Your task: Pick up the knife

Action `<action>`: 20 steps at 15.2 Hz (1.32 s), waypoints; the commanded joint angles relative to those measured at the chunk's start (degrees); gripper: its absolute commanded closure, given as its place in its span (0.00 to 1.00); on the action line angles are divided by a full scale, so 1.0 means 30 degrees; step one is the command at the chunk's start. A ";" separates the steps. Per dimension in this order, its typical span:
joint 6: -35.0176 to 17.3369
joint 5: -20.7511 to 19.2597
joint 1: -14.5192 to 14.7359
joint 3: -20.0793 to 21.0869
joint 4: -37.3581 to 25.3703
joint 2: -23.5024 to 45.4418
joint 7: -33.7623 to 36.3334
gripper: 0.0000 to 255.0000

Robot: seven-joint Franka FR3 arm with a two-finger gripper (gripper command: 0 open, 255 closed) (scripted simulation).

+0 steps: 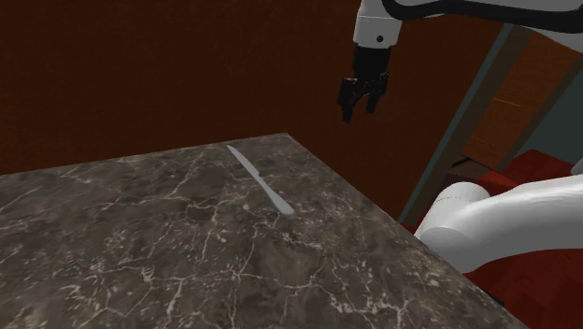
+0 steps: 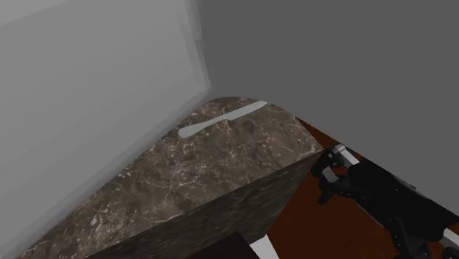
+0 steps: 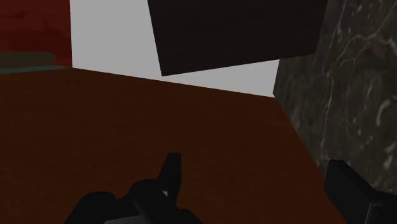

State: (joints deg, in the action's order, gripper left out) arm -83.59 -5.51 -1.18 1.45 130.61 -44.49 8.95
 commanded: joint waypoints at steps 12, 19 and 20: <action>-0.0430 0.5032 0.1132 0.3306 -0.0777 0.2048 0.5364 0.00; -0.1420 0.7731 0.1701 0.5309 -0.2376 0.4371 0.8617 0.00; -0.1595 0.8061 0.1766 0.5592 -0.2676 0.4761 0.9070 0.00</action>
State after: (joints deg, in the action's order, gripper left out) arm -87.96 17.63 3.95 17.44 123.64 -31.47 34.76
